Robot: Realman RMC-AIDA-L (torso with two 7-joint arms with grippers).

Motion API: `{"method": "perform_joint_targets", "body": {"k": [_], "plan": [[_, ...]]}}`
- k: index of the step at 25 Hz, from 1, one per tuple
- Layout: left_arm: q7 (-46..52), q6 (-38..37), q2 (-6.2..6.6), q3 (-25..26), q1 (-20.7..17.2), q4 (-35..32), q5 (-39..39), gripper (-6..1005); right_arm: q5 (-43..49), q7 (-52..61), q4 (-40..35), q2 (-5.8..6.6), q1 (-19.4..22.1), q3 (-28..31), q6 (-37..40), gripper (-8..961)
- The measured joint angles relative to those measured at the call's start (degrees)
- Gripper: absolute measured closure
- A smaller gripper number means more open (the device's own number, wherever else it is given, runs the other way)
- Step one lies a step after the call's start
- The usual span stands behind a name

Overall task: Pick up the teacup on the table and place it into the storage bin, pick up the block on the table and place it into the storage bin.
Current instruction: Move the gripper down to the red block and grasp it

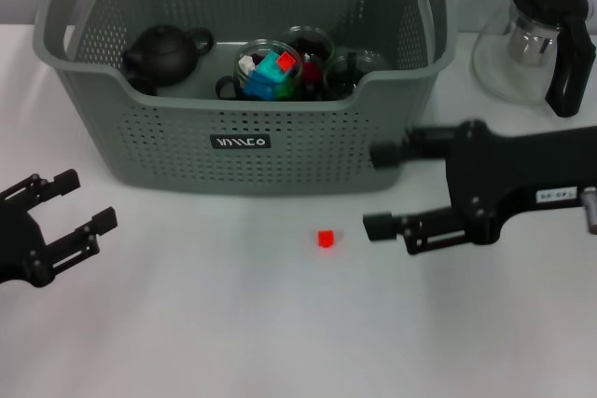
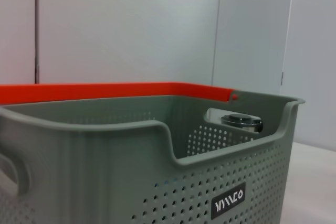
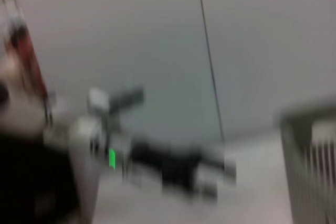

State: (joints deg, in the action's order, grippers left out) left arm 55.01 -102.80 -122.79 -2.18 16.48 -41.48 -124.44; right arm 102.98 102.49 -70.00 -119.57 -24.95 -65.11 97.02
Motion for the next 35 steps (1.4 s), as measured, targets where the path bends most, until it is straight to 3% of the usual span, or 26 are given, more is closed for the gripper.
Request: {"method": "perform_joint_targets", "body": {"k": [4,9,15,23,32,35], "plan": [[0.04,0.0,0.1,-0.01,0.11,-0.01,0.16,296,18.5,11.04,-5.2,-0.59,-5.22,-4.64,-0.91,78],[0.1,-0.01,-0.05,-0.02,0.12,0.04,0.09,296,28.41,16.44,-2.99,-0.68,-13.57,-13.51,-1.2,80],[-0.1,-0.03,-0.25,0.02,-0.35,0.27,0.05,296,32.31,19.88,2.14,-0.76,-21.02,-22.37,-6.24,83],[-0.13,-0.38,-0.26,0.1,-0.49,0.54,-0.01,297,38.26,24.23,4.89,-1.24,-25.5,-34.19,-12.55,128],[-0.22,-0.1,-0.34,0.26,-0.71,0.78,-0.01,297,36.18,27.06,12.71,-1.43,-28.68,-36.57,-20.75,256],[-0.26,-0.07,-0.35,0.31,-0.75,0.79,-0.02,297,33.94,27.2,17.17,-1.45,-30.37,-36.91,-23.17,254]]}}
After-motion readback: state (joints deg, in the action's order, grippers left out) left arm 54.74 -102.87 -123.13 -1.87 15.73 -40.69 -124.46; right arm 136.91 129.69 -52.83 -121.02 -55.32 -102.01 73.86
